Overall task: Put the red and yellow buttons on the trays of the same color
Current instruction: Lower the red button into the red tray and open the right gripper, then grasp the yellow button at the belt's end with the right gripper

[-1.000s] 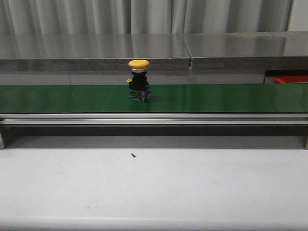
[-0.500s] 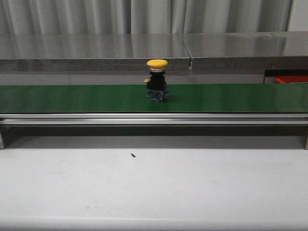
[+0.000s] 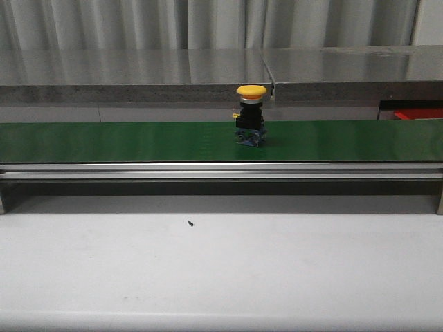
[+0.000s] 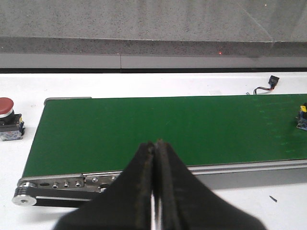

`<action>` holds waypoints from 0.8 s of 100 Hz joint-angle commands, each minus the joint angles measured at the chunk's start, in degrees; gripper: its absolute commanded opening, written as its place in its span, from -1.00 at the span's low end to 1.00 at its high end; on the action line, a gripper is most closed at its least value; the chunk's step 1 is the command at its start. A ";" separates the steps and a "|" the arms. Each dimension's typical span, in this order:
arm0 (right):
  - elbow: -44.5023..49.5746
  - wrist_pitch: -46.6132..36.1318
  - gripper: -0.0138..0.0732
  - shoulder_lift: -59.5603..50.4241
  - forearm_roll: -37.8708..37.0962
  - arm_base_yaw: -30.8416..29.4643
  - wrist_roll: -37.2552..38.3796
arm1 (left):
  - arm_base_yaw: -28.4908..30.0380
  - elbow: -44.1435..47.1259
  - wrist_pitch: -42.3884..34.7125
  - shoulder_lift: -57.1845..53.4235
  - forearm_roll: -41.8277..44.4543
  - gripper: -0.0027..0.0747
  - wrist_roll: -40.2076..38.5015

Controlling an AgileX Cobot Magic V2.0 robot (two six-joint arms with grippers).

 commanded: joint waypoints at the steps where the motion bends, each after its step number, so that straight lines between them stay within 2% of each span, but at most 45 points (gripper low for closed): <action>1: -3.78 -0.44 0.72 -5.61 0.94 0.09 -0.27 | -0.53 -1.58 -3.37 -0.24 -1.30 -0.98 -0.16; 14: -4.70 1.61 0.72 -9.29 0.94 0.04 -0.49 | -0.53 -1.58 -3.37 -0.24 -1.30 -0.98 -0.16; 28: -4.46 5.90 0.72 -13.87 2.54 0.71 -5.51 | -0.53 -1.58 -3.37 -0.24 -1.30 -0.98 -0.16; 45: 1.67 5.44 0.72 -21.62 6.56 3.76 -11.92 | -0.53 -1.58 -3.37 -0.24 -1.30 -0.98 -0.16; 60: 14.40 3.42 0.72 -30.39 6.56 6.87 -15.17 | -0.53 -1.58 -3.37 -0.24 -1.30 -0.98 -0.16; 80: 35.63 -4.99 0.72 -43.78 6.56 12.22 -19.44 | -0.53 -1.58 -3.37 -0.24 -1.30 -0.98 -0.16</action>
